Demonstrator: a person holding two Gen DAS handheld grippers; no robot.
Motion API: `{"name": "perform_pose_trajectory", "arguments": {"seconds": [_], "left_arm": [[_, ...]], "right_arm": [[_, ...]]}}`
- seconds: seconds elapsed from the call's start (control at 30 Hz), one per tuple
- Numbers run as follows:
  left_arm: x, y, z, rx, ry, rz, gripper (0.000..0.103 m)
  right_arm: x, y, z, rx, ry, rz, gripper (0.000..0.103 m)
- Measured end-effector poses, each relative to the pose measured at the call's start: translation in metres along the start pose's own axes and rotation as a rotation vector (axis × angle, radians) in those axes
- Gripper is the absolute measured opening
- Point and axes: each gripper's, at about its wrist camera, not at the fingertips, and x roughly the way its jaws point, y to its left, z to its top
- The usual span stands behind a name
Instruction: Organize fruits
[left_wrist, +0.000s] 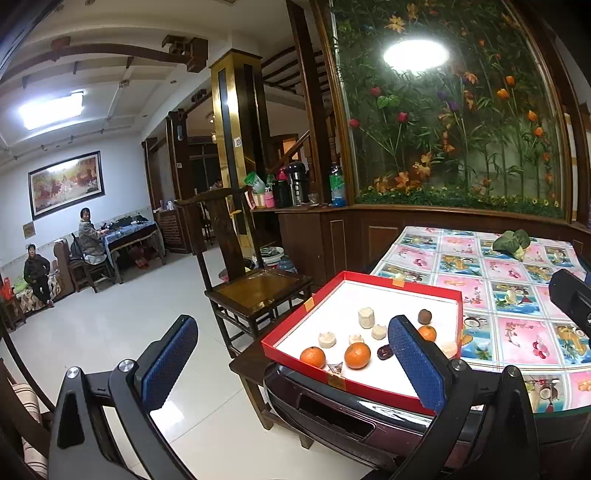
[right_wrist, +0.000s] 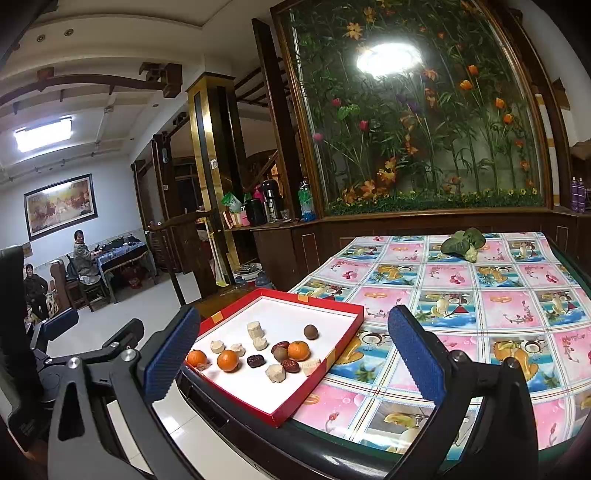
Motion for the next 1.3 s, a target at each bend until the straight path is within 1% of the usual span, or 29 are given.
{"name": "perform_pose_trajectory", "arguments": {"seconds": [0.17, 0.4, 0.8, 1.3], "left_arm": [[0.000, 0.004, -0.001, -0.024, 0.007, -0.010, 0.103], [0.001, 0.009, -0.002, -0.045, 0.010, 0.001, 0.103], [0.002, 0.010, -0.003, -0.046, 0.010, 0.002, 0.103], [0.003, 0.016, -0.005, -0.069, -0.001, -0.023, 0.103]], "right_arm": [[0.000, 0.000, 0.000, -0.001, 0.002, 0.002, 0.102], [0.002, -0.001, -0.001, -0.007, 0.006, 0.006, 0.102], [0.007, 0.006, -0.005, -0.028, 0.020, 0.016, 0.102], [0.008, 0.018, -0.010, -0.074, 0.030, 0.033, 0.102]]}}
